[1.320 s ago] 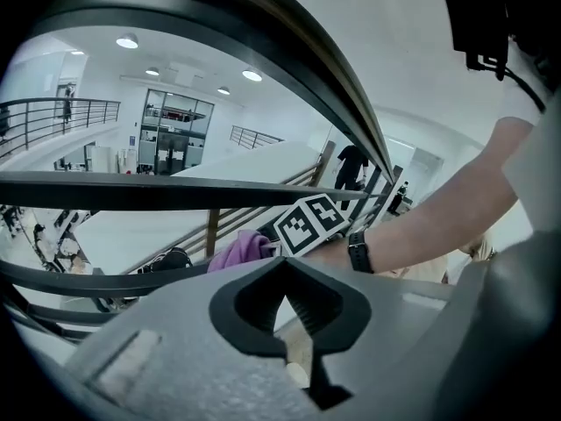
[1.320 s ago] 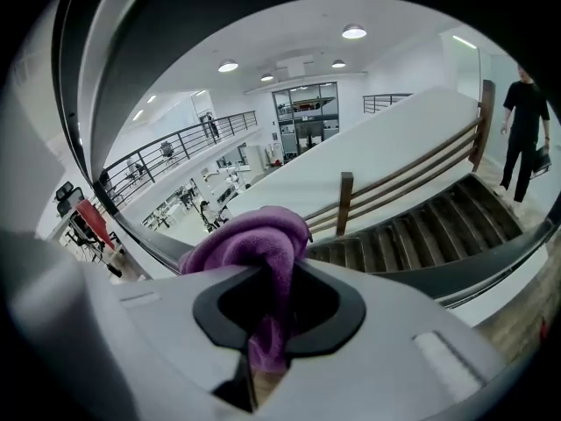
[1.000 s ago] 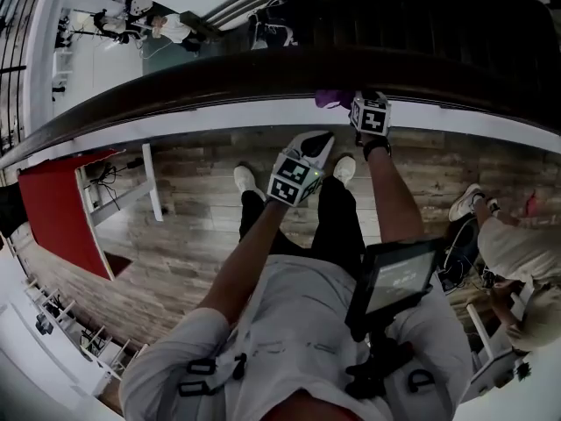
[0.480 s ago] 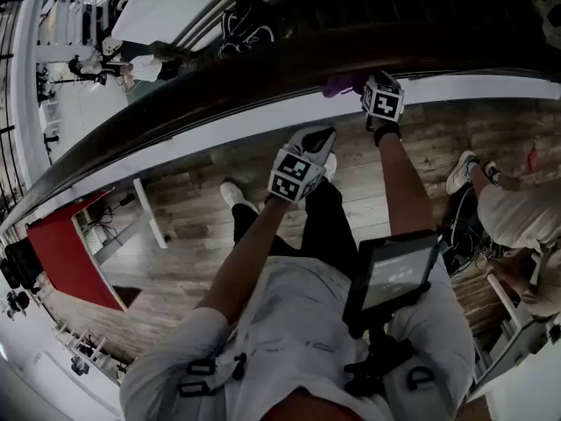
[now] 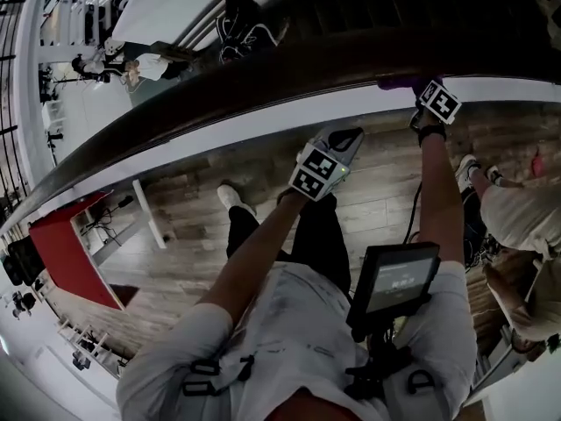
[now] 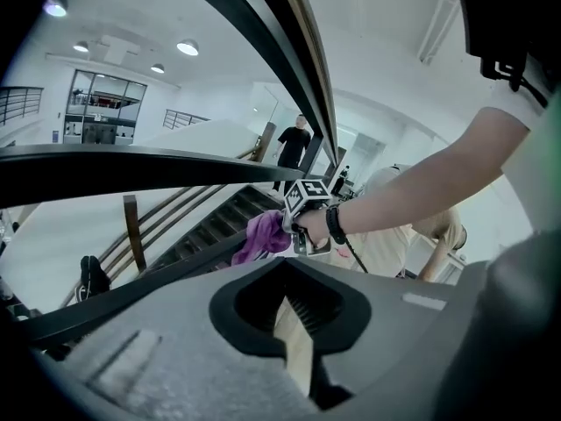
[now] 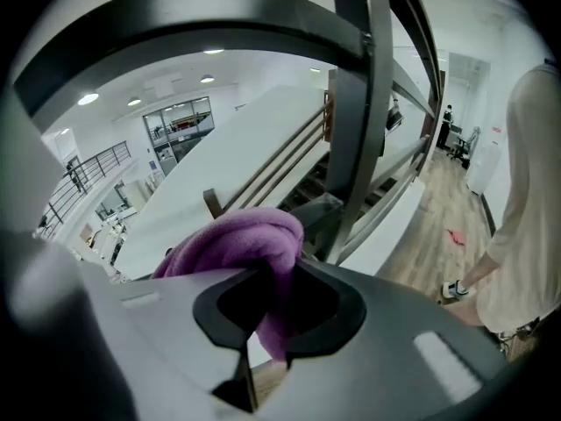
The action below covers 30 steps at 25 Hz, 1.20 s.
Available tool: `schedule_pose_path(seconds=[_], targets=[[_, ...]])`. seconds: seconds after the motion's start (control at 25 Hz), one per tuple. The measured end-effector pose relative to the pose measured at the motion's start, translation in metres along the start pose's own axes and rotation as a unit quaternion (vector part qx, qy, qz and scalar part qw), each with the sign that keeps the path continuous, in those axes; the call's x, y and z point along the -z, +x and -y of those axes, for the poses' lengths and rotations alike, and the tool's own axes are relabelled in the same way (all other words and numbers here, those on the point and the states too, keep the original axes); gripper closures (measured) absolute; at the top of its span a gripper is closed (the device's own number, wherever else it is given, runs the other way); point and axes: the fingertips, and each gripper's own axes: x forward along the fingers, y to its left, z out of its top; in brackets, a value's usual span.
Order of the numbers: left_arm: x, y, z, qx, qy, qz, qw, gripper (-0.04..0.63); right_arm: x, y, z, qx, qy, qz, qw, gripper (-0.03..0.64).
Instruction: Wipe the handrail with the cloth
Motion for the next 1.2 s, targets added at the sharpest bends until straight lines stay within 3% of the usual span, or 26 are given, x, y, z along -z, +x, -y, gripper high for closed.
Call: schedule_pose_path(seconds=[0.12, 0.24, 0.4, 0.56, 0.64, 0.92, 1.2], targets=[[-0.015, -0.001, 0.003, -0.003, 0.004, -0.002, 1.0000, 0.597, -0.030, -0.009, 0.026, 0.015, 0.022, 0.015, 1.000, 0.568], [-0.011, -0.019, -0.001, -0.008, 0.000, 0.000, 1.0000, 0.597, -0.041, -0.036, 0.014, -0.012, 0.049, 0.060, 0.997, 0.568], [-0.005, -0.058, -0.015, -0.034, -0.014, 0.014, 0.9992, 0.597, -0.011, -0.079, -0.050, -0.081, 0.032, 0.080, 0.993, 0.568], [-0.013, -0.115, -0.032, -0.072, -0.032, 0.034, 0.9963, 0.597, 0.038, -0.132, -0.135, -0.154, -0.018, 0.047, 0.987, 0.568], [-0.001, -0.153, -0.052, -0.097, -0.048, 0.044, 0.9932, 0.597, 0.075, -0.151, -0.195, -0.199, -0.056, 0.026, 0.978, 0.568], [0.101, -0.314, -0.131, -0.195, -0.128, 0.064, 0.9702, 0.597, 0.220, -0.214, -0.410, -0.316, -0.169, -0.031, 0.933, 0.568], [0.192, -0.472, -0.206, -0.291, -0.186, 0.074, 0.9355, 0.597, 0.341, -0.267, -0.581, -0.386, -0.239, -0.075, 0.888, 0.568]])
